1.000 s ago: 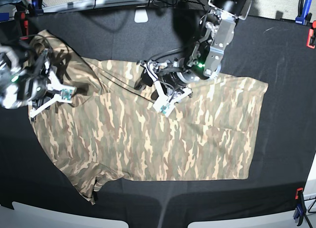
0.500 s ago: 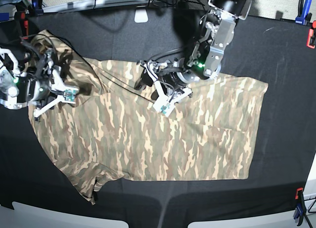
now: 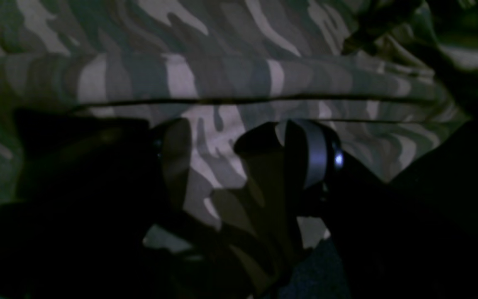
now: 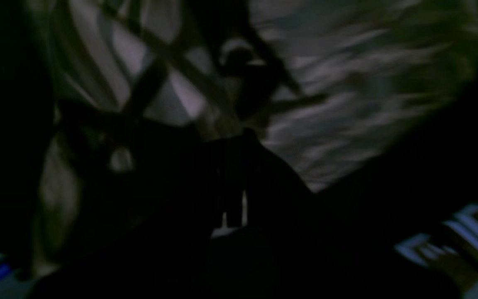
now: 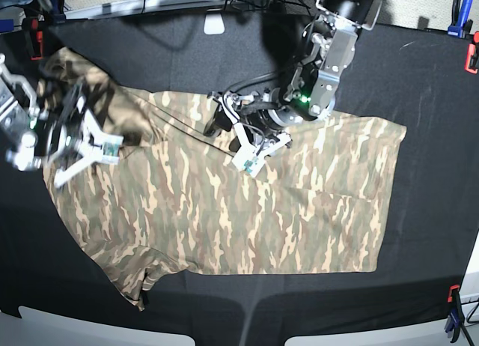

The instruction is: Layout the t-shirt on the table in an organized manner, then fold the t-shirt properly

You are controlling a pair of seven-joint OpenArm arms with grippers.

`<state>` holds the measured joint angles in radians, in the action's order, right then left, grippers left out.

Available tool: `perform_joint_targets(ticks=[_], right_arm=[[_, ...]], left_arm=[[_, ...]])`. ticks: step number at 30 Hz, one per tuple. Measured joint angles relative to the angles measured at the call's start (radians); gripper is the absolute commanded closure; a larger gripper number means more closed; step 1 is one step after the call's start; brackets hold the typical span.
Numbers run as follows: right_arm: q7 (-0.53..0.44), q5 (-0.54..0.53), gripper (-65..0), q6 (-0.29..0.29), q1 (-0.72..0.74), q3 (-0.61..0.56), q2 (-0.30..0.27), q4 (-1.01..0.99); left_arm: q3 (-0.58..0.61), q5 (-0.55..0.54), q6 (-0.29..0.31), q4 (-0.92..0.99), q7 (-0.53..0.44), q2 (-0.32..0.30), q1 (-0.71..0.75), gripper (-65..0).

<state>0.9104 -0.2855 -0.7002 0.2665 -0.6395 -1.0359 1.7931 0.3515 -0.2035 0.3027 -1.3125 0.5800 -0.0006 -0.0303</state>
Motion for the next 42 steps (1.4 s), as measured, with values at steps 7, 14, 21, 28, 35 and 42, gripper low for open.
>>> perform_joint_targets(ticks=[7, 14, 21, 28, 35, 42], right_arm=[[-0.029, 0.020, 0.0, 0.000, 0.126, 0.000, -0.002, 0.000], [-0.121, 0.107, 0.0, -0.001, 0.138, 0.000, 0.000, 0.000], [-0.129, 0.180, 0.0, -0.001, 0.138, 0.000, 0.000, 0.000], [-0.126, 0.164, -14.4, 0.023, 0.137, 0.000, 0.000, 0.000], [-0.110, 0.249, -22.5, 0.414, 0.136, 0.000, 0.012, 0.000], [-0.110, 0.033, -22.5, 0.377, 0.141, 0.000, 0.023, -0.001]], left_arm=[[0.000, 0.000, 0.000, 0.000, 0.003, 0.000, 0.000, -33.5], [0.000, 0.000, 0.000, 0.000, 0.003, 0.000, 0.000, -33.5], [0.000, 0.000, 0.000, 0.000, 0.003, 0.000, 0.000, -33.5], [0.000, 0.000, 0.000, 0.000, 0.006, 0.000, 0.000, -33.5], [0.000, 0.000, 0.000, 0.000, 0.007, 0.000, 0.000, -33.5], [0.000, -0.001, 0.000, 0.000, 0.007, 0.000, 0.000, -33.5]])
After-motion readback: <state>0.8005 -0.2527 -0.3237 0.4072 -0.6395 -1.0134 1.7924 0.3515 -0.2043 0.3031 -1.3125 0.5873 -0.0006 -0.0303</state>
